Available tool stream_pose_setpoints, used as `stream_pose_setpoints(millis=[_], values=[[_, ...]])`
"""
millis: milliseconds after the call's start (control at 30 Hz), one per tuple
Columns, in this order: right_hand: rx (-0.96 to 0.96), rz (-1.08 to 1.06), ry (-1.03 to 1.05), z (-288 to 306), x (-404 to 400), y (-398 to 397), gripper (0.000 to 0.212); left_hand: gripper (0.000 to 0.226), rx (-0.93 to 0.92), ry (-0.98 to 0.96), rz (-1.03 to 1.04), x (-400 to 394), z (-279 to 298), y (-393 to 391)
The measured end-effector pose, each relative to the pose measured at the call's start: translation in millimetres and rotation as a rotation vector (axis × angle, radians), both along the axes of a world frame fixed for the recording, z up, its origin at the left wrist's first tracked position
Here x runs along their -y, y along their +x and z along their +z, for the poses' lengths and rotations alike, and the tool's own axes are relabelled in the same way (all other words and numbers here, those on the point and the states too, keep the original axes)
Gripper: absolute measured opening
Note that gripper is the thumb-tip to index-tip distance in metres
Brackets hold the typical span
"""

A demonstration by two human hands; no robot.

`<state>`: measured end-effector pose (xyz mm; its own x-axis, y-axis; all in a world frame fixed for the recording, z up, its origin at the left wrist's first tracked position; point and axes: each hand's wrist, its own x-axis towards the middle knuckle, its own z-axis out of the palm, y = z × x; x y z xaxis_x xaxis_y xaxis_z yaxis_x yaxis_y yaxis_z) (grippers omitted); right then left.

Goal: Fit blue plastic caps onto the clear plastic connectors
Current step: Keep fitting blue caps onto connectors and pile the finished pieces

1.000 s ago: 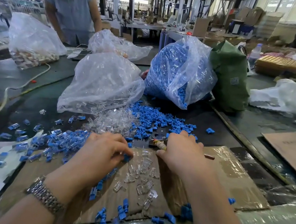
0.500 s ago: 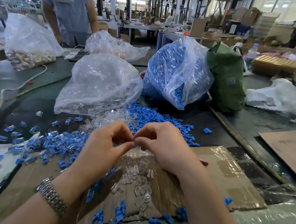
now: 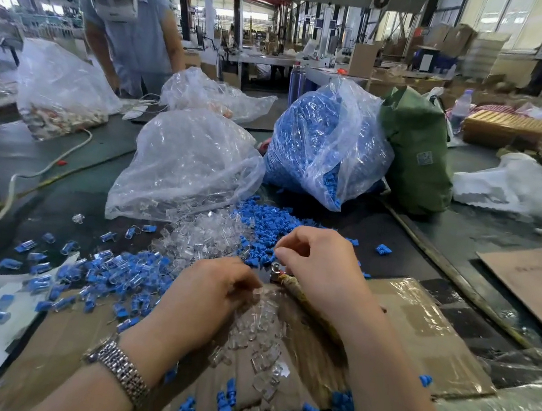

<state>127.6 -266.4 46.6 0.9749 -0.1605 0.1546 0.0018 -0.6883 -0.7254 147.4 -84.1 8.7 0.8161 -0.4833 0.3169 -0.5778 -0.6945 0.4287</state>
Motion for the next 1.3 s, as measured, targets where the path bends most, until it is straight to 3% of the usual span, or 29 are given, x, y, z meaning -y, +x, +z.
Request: stream_pose_setpoints(millis=[367,500,600,767,867,1067,1300], values=[[0.001,0.035,-0.055,-0.7,0.3,1.0,0.005,0.006,0.004,0.048,-0.011,6.4,-4.9,-2.0],[0.002,0.040,-0.052,-0.7,0.3,0.6,0.005,0.012,-0.022,0.018,0.008,6.4,-3.6,-2.7],[0.052,0.039,-0.020,-1.5,1.3,-0.4,0.005,0.019,-0.192,-0.253,0.011,2.1,3.6,-1.0],[0.283,0.068,0.091,0.8,1.9,-1.3,0.006,0.016,-0.834,-0.967,0.051,-13.2,21.3,3.6],[0.311,0.215,0.142,2.0,-3.0,-4.1,0.009,0.020,-1.008,-1.169,0.018,-15.0,23.8,4.4],[0.334,0.358,0.072,0.3,-14.7,-6.5,0.004,0.016,-1.080,-1.181,-0.045,-14.8,25.0,3.5],[0.364,0.341,0.033,2.0,-11.2,-7.3,0.006,0.019,-0.939,-1.046,-0.160,-18.9,27.3,1.8]])
